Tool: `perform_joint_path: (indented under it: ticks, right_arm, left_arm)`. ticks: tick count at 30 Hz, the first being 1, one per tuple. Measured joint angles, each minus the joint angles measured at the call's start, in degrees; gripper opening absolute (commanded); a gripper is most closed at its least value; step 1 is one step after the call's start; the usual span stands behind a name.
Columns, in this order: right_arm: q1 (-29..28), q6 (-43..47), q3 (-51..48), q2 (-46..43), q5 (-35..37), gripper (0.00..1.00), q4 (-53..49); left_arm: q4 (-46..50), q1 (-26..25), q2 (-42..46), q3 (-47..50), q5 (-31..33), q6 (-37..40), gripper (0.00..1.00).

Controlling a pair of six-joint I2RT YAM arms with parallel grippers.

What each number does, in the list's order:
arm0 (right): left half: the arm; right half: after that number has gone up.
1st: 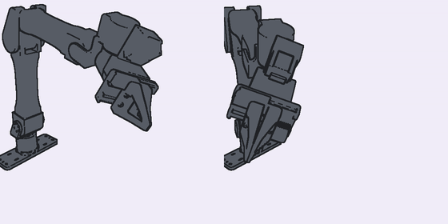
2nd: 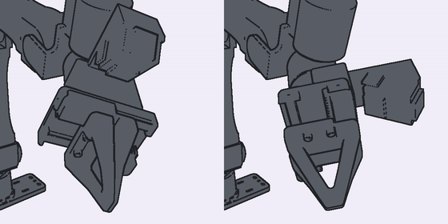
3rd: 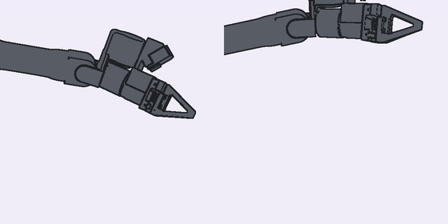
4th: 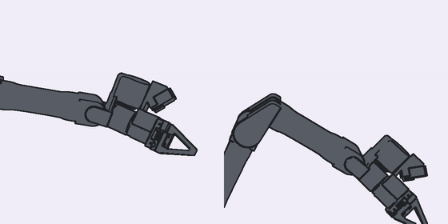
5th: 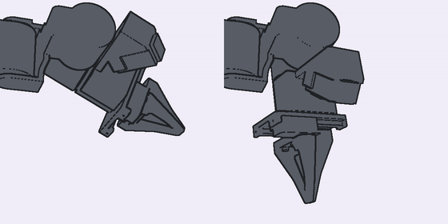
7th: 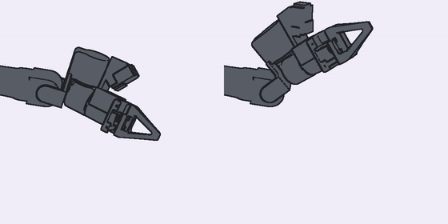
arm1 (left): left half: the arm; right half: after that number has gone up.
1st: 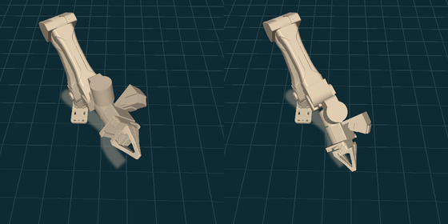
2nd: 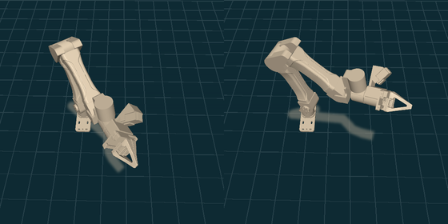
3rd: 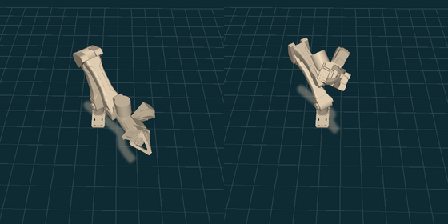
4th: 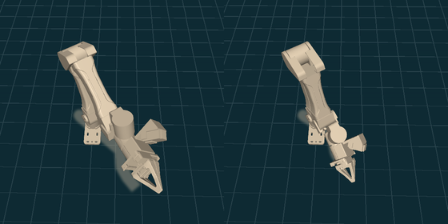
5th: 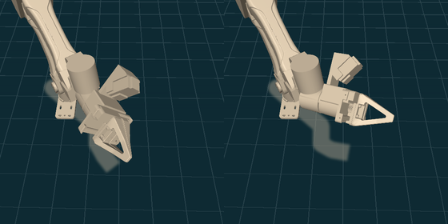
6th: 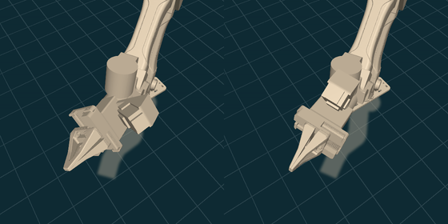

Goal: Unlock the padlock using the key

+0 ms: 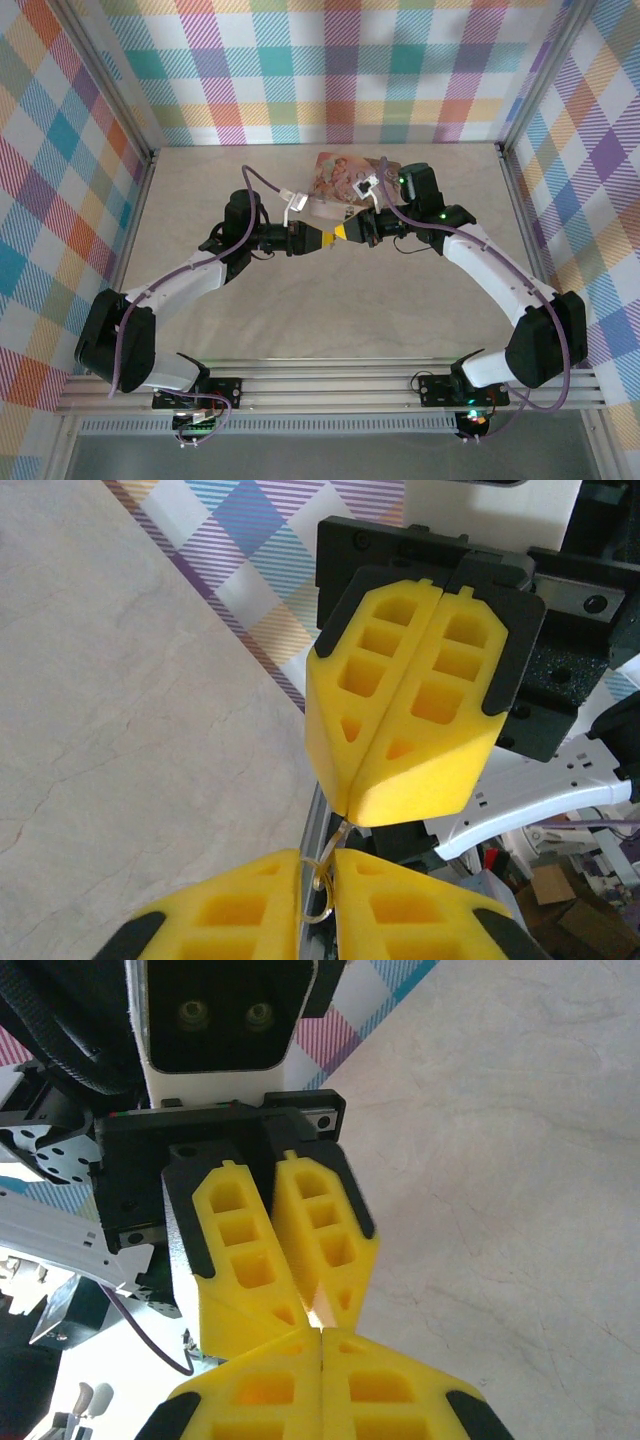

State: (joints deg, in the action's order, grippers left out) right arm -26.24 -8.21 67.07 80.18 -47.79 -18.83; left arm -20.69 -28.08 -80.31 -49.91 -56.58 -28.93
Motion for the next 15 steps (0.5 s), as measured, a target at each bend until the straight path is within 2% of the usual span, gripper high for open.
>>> perform_joint_path:
  ticks: [2, 5, 7, 11, 13, 15]
  right_arm:
    - [0.04, -0.04, -0.02, 0.00, 0.15, 0.00, 0.00]
    - [0.04, -0.22, -0.04, 0.00, 0.42, 0.00, 0.02]
    - [0.04, -0.42, -0.26, 0.00, 0.39, 0.00, 0.02]
    - [0.04, -1.53, -0.68, 0.00, 1.29, 0.18, 0.85]
    - [0.04, -2.14, -0.81, 0.00, 2.16, 0.39, 1.46]
    - [0.04, -3.65, -0.94, 0.00, 3.52, 0.50, 2.58]
  left_arm:
    - [-0.15, -0.02, -0.11, 0.00, 0.00, 0.00, 0.12]
    - [-0.35, 0.00, -0.44, 0.00, -0.37, -0.20, 0.00]
    - [-0.35, -0.02, -0.63, -0.13, -0.42, 0.22, 0.00]
    - [-0.22, 0.00, -0.74, -0.13, -0.42, 0.24, 0.00]
    - [0.48, -0.02, -0.76, -0.20, -0.15, 0.59, 0.00]
    - [2.14, -0.02, -0.85, -0.26, 0.59, 1.38, 0.00]
